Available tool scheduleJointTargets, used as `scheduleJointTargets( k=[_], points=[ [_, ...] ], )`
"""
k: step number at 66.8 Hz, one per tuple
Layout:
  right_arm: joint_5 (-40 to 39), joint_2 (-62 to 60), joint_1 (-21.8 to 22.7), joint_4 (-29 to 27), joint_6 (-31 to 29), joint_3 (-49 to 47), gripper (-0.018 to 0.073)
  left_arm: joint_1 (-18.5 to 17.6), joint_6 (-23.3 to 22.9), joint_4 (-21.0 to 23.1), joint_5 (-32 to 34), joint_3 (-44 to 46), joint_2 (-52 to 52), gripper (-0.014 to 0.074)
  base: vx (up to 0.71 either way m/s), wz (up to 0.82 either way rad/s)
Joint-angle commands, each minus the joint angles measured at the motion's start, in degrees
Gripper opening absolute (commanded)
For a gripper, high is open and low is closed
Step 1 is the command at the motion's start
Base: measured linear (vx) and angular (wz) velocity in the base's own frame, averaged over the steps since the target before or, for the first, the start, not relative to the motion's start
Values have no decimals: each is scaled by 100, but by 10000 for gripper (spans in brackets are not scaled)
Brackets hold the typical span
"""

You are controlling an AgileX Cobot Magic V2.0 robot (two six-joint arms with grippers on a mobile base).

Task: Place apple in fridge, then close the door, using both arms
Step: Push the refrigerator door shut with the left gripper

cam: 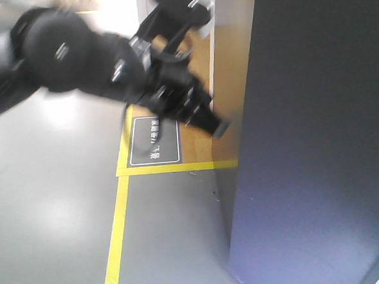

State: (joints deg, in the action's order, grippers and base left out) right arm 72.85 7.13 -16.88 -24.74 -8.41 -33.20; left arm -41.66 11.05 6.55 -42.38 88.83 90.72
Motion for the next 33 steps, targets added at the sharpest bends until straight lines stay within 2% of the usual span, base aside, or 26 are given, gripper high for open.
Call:
scheduleJointTargets(
  k=[1,6,12,19,24,33],
  points=[
    [69,94,33,-109,-52,-120,574,2,-249,-155,789,-606,-649,-6,0,0],
    [-19,94,33,-140,-41,-120,574,2,-523,-409,972,-1171,-984,-6,0,0],
    [-21,94,33,-291,-39,-120,574,2,-996,-934,1048,-1702,-1344,-6,0,0],
    [-16,94,33,-260,-78,-120,574,2,-1829,-1629,990,-2274,-1773,-6,0,0],
    [-41,94,33,-217,-78,-120,574,2,-2301,-1917,970,-2629,-2061,-6,0,0],
    [-60,94,33,-21,-41,-120,573,2,-2670,-2204,1031,-3242,-2632,-6,0,0]
  ],
)
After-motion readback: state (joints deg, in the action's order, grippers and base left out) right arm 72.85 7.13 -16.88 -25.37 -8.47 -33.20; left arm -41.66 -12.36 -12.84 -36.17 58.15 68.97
